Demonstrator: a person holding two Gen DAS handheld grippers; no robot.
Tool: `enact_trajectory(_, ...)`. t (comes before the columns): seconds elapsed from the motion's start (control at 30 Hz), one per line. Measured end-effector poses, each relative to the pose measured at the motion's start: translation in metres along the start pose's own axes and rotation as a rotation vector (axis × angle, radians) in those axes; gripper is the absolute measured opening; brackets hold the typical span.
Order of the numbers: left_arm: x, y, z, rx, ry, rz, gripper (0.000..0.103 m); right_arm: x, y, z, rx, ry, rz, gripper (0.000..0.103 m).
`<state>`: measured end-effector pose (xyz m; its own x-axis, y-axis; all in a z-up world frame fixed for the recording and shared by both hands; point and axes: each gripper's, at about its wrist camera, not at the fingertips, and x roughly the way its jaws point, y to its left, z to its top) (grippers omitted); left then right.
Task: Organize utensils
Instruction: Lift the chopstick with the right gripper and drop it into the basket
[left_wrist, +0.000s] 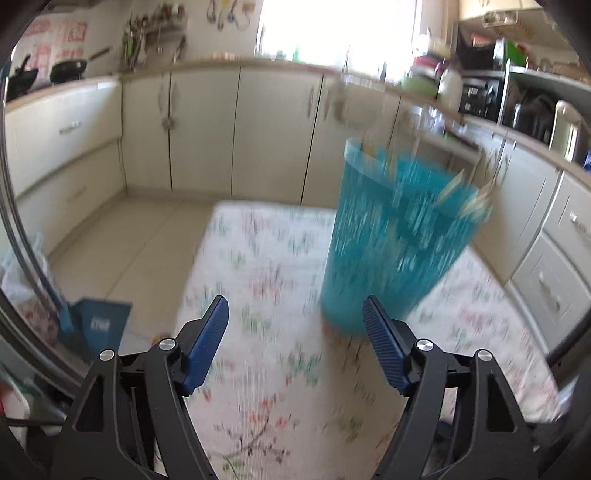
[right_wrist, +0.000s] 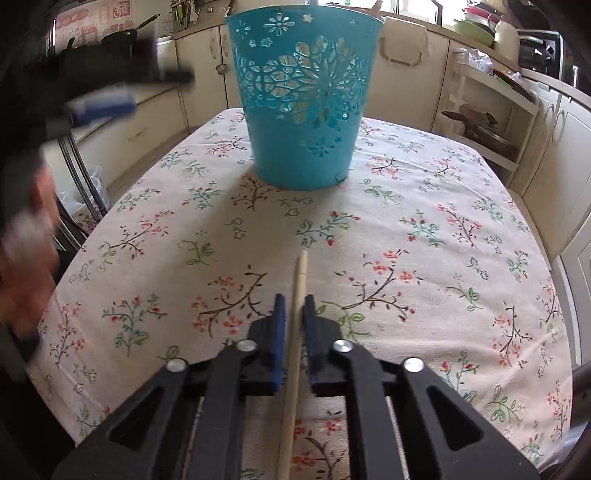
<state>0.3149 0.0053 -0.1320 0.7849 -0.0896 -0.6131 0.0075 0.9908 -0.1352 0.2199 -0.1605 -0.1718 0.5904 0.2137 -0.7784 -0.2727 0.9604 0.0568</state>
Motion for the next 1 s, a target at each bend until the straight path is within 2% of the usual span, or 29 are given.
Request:
enact_trajectory(0.1,0.016,0.006,-0.013,0.005,0.062,0.029,0.071,-0.008,-0.017,-0.001,0.118,0.003,0.095,0.006)
enact_trajectory(0.2,0.022,0.016,-0.02,-0.03,0.09,0.041,0.072,-0.033,-0.032,0.005,0.212,-0.083,0.212,0.006)
enact_trajectory(0.37,0.027,0.03,-0.024,-0.094,0.111,0.054,0.074,-0.066,-0.042,0.026,0.281,-0.195,0.326,0.006)
enact_trajectory(0.5,0.028,0.029,-0.024,-0.091,0.11,0.062,0.078,-0.09,-0.044,0.055,0.297,-0.283,0.38,0.006)
enact_trajectory(0.67,0.03,0.024,-0.02,-0.077,0.119,0.064,0.08,-0.117,-0.041,0.107,0.255,-0.415,0.41,0.006)
enact_trajectory(0.77,0.032,0.023,-0.02,-0.079,0.13,0.066,0.08,-0.129,-0.041,0.131,0.23,-0.465,0.427,0.005)
enact_trajectory(1.0,0.038,0.021,-0.02,-0.068,0.154,0.07,0.081,-0.157,-0.053,0.201,0.193,-0.595,0.373,0.005)
